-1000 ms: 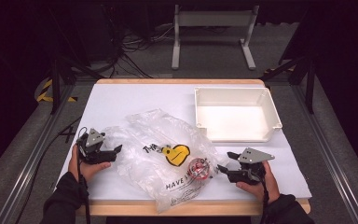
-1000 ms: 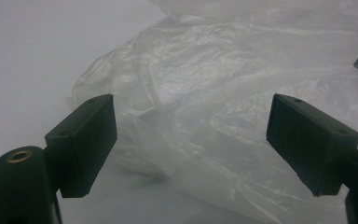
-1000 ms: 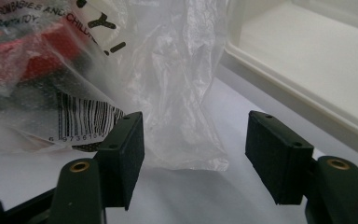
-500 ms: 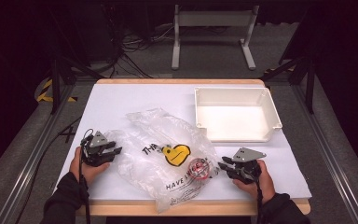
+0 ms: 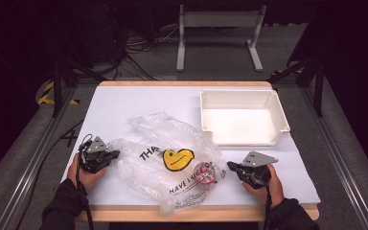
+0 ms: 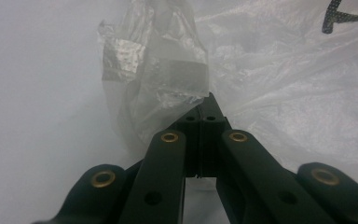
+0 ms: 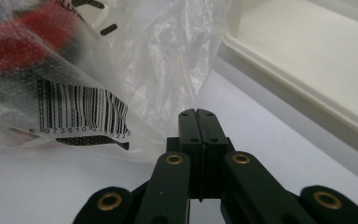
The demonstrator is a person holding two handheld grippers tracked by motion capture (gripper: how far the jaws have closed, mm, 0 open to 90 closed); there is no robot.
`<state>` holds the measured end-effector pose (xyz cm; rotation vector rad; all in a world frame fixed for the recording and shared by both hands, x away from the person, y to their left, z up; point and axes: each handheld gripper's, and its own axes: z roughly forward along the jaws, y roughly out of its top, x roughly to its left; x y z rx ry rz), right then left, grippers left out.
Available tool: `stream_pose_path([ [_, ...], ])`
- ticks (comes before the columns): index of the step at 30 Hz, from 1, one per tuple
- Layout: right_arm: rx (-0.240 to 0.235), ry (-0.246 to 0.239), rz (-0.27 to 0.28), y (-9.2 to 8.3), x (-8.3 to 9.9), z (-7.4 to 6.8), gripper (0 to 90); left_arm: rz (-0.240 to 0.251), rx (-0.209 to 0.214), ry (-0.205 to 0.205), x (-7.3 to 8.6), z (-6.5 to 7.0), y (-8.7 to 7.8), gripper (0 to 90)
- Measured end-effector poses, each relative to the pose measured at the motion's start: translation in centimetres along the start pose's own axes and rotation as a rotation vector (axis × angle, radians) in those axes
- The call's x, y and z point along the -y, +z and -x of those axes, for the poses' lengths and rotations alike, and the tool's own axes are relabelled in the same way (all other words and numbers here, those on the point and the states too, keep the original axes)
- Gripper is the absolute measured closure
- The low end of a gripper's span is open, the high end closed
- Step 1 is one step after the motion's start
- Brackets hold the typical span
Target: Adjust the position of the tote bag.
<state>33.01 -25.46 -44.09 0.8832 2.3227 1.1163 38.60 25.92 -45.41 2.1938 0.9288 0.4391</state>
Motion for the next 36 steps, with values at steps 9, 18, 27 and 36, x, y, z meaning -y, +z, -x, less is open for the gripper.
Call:
stream_pose_path([
  [9, 0.037, -0.010, 0.049, -0.8, -0.8, 0.4, 90.0, 0.008, -0.011, 0.001, 1.9, 0.7, -1.8, 90.0],
  [18, 0.071, 0.001, 0.130, -2.4, -2.0, 1.3, 90.0, 0.020, -0.020, -0.004, 2.2, 1.2, -2.8, 90.0],
  [27, 0.088, -0.002, 0.153, -2.7, -2.7, 1.4, 90.0, 0.141, -0.038, -0.048, 2.4, 1.0, -5.2, 66.0],
  [36, 0.089, -0.007, 0.157, -2.2, -3.3, 1.3, 90.0, 0.300, -0.066, -0.157, 1.6, -0.1, -8.0, 23.9],
])
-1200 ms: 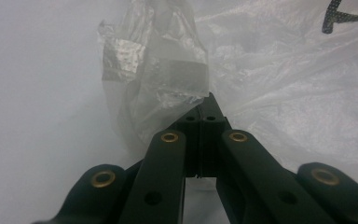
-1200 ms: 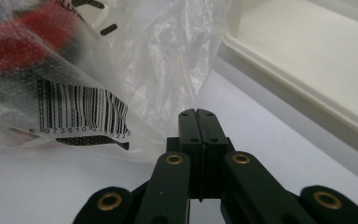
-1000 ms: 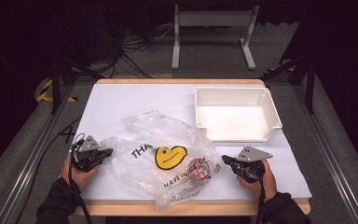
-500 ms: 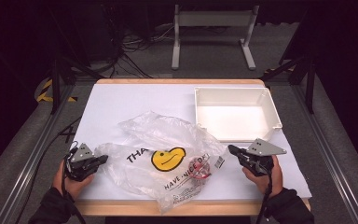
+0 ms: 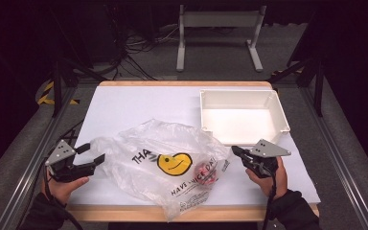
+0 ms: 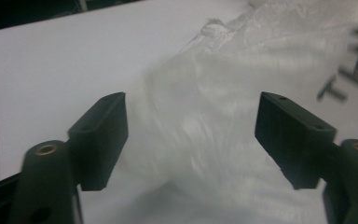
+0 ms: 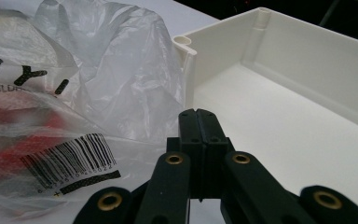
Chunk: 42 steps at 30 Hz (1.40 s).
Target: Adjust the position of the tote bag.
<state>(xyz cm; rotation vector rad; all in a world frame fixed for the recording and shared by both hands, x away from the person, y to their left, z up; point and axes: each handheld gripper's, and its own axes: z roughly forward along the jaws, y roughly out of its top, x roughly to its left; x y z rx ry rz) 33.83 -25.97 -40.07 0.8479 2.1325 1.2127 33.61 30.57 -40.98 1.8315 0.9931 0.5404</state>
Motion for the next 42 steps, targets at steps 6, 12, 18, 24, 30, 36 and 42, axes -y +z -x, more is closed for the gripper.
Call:
stream_pose_path([
  [6, -0.003, 0.003, 0.002, 0.3, -0.2, 0.1, 90.0, 0.038, 0.011, -0.017, -1.3, -0.4, -0.6, 21.0],
  [12, -0.010, -0.003, -0.002, 0.7, -0.4, 0.0, 90.0, -0.050, 0.050, 0.078, -2.6, 0.8, 2.7, 20.2],
  [18, -0.017, -0.004, -0.006, 1.1, -0.5, 0.0, 90.0, -0.123, 0.069, 0.118, -4.3, 0.9, 6.1, 18.0],
  [24, -0.046, -0.003, -0.018, 1.2, -0.3, -0.1, 86.3, -0.231, 0.103, 0.097, -5.4, 1.0, 10.8, 16.8],
  [30, -0.076, -0.003, -0.053, 1.4, 0.2, -0.3, 72.9, -0.332, 0.076, 0.114, -5.2, 2.0, 13.8, 18.8],
  [36, -0.089, 0.029, -0.081, 1.7, 0.6, -0.2, 57.0, -0.414, 0.081, 0.107, -4.7, 2.3, 15.3, 38.6],
  [42, -0.135, 0.074, -0.112, 1.7, 1.0, -0.1, 44.7, -0.433, 0.103, 0.087, -4.2, 1.8, 15.2, 77.4],
])
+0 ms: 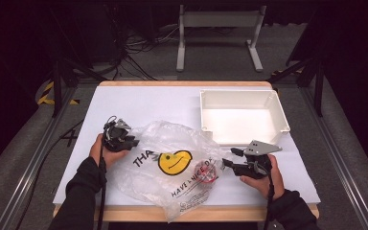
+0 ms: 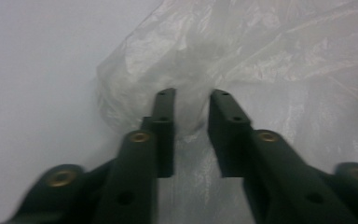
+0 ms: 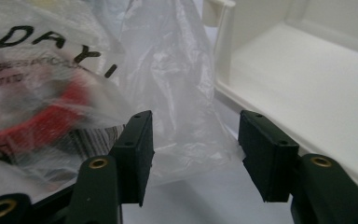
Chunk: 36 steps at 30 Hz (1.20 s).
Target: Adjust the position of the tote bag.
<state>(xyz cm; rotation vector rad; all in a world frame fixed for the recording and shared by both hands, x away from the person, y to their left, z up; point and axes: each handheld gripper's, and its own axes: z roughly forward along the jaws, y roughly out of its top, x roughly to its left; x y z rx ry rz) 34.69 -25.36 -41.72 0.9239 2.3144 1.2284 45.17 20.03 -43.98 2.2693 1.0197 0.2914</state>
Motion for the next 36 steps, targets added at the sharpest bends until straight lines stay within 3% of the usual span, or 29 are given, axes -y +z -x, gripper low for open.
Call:
stream_pose_path([
  [3, -0.036, 0.027, -0.027, 0.1, 0.3, 0.2, 33.1, 0.014, 0.027, -0.017, 0.4, -0.4, -0.2, 89.7],
  [4, -0.055, 0.044, -0.042, 0.2, 0.4, 0.4, 29.3, 0.018, 0.035, -0.024, 0.5, -0.6, -0.3, 89.8],
  [5, -0.053, 0.055, -0.058, 0.4, 0.6, 0.6, 27.1, 0.027, 0.037, -0.036, 0.6, -0.7, -0.5, 89.8],
  [6, -0.012, 0.055, -0.069, 0.6, 0.8, 0.7, 23.8, 0.038, 0.037, -0.035, 0.7, -0.8, -0.8, 89.9],
  [7, -0.002, 0.067, -0.076, 0.7, 1.0, 1.0, 23.9, 0.053, 0.040, -0.039, 0.8, -0.9, -1.0, 89.8],
  [9, -0.015, 0.096, -0.066, 0.8, 1.1, 1.4, 24.2, 0.079, 0.060, -0.055, 1.0, -1.0, -1.4, 89.8],
  [12, -0.035, 0.115, -0.083, 1.3, 1.2, 1.5, 31.9, 0.099, 0.060, -0.066, 1.2, -1.2, -2.0, 89.9],
  [16, -0.047, 0.086, -0.102, 2.0, 1.0, 1.1, 58.0, 0.133, 0.050, -0.083, 1.6, -1.6, -3.1, 89.9],
  [17, -0.047, 0.066, -0.092, 2.1, 0.7, 0.9, 72.2, 0.146, 0.048, -0.087, 1.7, -1.8, -3.6, 89.9],
  [21, -0.027, 0.033, -0.067, 2.1, 0.0, 0.7, 88.1, 0.198, 0.037, -0.103, 2.0, -2.2, -4.9, 89.9],
  [26, 0.005, -0.011, -0.027, 2.4, -1.8, 0.3, 90.0, 0.244, 0.004, -0.116, 2.6, -2.3, -6.3, 89.9],
  [31, 0.024, -0.055, -0.001, 2.7, -3.5, 0.2, 90.0, 0.259, -0.033, -0.104, 3.4, -2.8, -7.7, 89.9],
  [36, 0.024, -0.087, 0.015, 3.4, -4.9, 0.0, 90.0, 0.270, -0.068, -0.120, 4.8, -3.3, -9.4, 90.0],
])
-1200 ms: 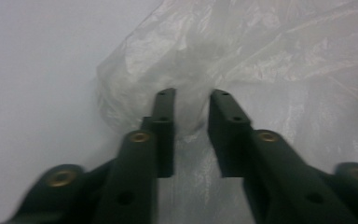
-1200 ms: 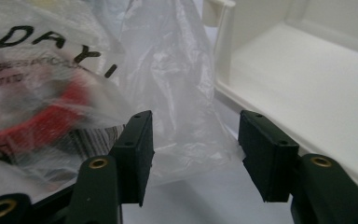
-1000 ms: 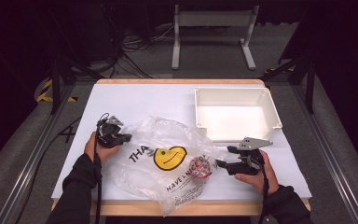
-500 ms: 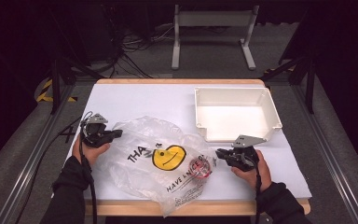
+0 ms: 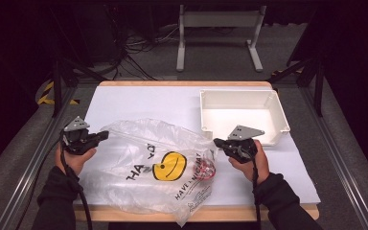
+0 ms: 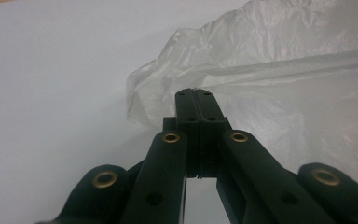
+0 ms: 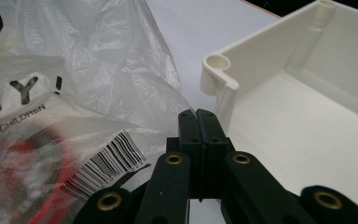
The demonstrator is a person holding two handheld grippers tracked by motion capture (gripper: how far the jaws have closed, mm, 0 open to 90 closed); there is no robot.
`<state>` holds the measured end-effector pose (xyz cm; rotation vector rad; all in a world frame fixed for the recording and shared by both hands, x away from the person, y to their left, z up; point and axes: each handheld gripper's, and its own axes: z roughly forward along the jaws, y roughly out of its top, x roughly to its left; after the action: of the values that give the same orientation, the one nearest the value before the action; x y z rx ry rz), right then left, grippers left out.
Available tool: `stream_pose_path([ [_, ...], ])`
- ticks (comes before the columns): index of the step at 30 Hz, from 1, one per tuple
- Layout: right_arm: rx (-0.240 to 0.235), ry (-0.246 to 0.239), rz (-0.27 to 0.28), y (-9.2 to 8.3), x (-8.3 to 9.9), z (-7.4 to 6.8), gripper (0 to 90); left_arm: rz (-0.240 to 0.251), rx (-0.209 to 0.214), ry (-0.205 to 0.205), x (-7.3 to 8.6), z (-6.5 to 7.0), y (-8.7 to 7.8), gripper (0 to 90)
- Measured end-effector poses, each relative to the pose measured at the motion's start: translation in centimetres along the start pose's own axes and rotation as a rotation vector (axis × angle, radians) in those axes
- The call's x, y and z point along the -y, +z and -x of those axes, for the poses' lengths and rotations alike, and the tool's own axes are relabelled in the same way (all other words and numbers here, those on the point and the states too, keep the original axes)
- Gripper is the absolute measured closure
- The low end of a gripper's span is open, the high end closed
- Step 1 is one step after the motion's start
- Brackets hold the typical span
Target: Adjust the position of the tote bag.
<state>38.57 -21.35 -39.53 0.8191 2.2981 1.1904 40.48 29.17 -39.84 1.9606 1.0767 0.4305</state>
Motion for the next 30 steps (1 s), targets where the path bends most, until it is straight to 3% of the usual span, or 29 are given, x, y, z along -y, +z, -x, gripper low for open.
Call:
stream_pose_path([
  [5, 0.000, -0.029, 0.014, 0.5, -1.3, -0.4, 90.0, 0.005, -0.029, 0.008, 1.3, -0.8, -1.7, 89.9],
  [8, -0.006, -0.042, 0.014, 0.8, -1.8, -0.6, 90.0, 0.017, -0.002, 0.014, 1.6, -0.7, -2.1, 89.9],
  [11, -0.012, -0.071, 0.008, 1.2, -2.6, -1.0, 90.0, 0.022, 0.024, 0.075, 1.3, 0.2, -2.6, 89.8],
  [12, -0.019, -0.085, 0.005, 1.6, -3.0, -1.3, 90.0, 0.036, 0.045, 0.093, 0.9, 0.9, -2.7, 79.8],
  [14, -0.018, -0.089, 0.005, 1.7, -3.2, -1.4, 90.0, 0.031, 0.067, 0.103, 0.6, 1.2, -2.7, 70.4],
  [16, -0.017, -0.102, 0.005, 2.1, -3.8, -1.6, 90.0, 0.031, 0.108, 0.147, 0.2, 2.1, -2.4, 66.9],
  [18, -0.020, -0.104, 0.002, 2.4, -4.3, -1.6, 90.0, -0.009, 0.108, 0.174, 0.0, 2.9, -1.7, 55.1],
  [22, -0.018, -0.113, -0.013, 3.1, -4.9, -1.4, 90.0, -0.061, 0.091, 0.165, 0.1, 3.2, 0.1, 42.8],
  [24, -0.019, -0.106, -0.008, 3.4, -5.2, -1.3, 90.0, -0.070, 0.116, 0.145, 0.4, 3.0, 1.0, 39.8],
  [26, -0.015, -0.112, -0.011, 3.6, -5.6, -1.1, 90.0, -0.083, 0.136, 0.150, 0.6, 2.9, 1.8, 37.4],
  [30, -0.015, -0.120, -0.022, 4.4, -6.2, -0.8, 90.0, -0.160, 0.118, 0.170, 1.0, 2.9, 3.2, 37.1],
])
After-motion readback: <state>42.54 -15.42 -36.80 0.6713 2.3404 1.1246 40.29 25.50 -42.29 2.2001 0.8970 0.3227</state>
